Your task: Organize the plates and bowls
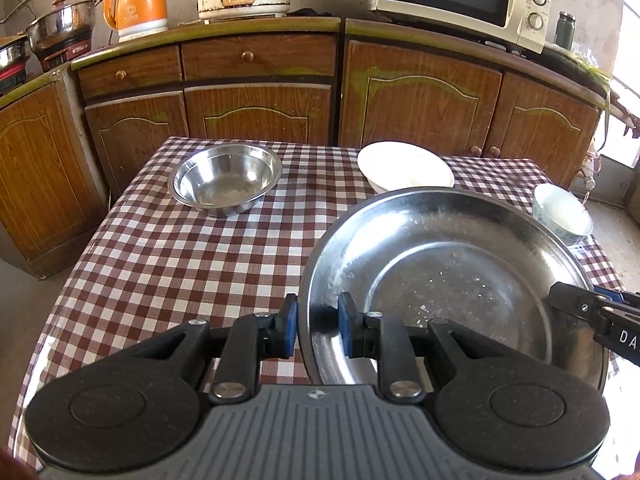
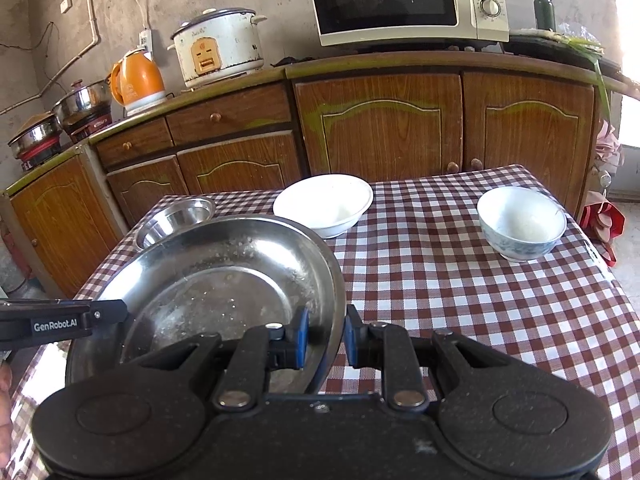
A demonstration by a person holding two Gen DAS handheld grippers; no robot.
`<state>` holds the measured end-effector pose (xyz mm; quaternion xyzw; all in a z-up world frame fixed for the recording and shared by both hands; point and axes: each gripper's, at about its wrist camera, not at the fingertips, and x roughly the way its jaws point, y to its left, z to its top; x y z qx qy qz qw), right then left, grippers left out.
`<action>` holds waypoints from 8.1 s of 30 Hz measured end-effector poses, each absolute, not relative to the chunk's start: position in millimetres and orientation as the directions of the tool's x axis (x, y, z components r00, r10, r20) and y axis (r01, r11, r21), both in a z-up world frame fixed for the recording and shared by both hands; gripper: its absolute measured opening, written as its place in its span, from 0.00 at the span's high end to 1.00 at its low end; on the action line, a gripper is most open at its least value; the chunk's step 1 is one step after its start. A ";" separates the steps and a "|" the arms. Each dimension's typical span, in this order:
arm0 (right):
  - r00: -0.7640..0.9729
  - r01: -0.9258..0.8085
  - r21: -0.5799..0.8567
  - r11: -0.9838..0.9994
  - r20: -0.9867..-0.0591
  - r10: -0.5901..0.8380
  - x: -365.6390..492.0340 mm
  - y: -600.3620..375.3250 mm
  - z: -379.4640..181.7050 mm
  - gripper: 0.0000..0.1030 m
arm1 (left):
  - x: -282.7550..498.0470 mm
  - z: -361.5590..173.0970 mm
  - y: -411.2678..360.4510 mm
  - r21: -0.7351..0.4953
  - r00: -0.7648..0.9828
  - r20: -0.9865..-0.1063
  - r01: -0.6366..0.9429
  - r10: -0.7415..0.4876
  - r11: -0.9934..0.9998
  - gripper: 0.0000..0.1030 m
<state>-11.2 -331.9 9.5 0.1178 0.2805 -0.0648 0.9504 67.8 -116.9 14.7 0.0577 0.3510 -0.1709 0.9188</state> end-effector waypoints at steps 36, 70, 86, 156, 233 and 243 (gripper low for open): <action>0.848 0.192 0.203 0.960 -0.527 -0.058 -76.6 -325.3 16.2 0.76 | 21.9 13.1 -112.5 -0.028 0.691 -0.662 0.363 -0.289 0.931 0.78; 0.841 0.192 0.185 0.964 -0.537 -0.065 -115.4 -315.8 10.8 0.76 | -6.5 -3.2 -111.1 -0.032 0.658 -0.692 0.384 -0.298 0.923 0.78; 0.815 0.216 0.172 0.961 -0.573 -0.080 -132.8 -314.8 -6.0 0.76 | -14.0 -21.5 -113.8 -0.034 0.616 -0.726 0.410 -0.305 0.911 0.78; 0.716 0.291 0.146 0.946 -0.689 -0.114 -147.8 -327.8 -64.9 0.25 | -15.5 -72.2 -113.7 -0.027 0.565 -0.781 0.395 -0.266 0.918 0.44; 0.800 0.192 0.221 0.956 -0.600 -0.022 -69.2 -319.2 -31.5 0.68 | 35.3 -27.7 -118.4 -0.061 0.654 -0.673 0.417 -0.346 0.907 0.63; 0.798 0.196 0.223 0.955 -0.603 -0.023 -43.1 -327.1 -33.9 0.68 | 56.5 -30.2 -125.2 -0.052 0.658 -0.675 0.409 -0.334 0.911 0.63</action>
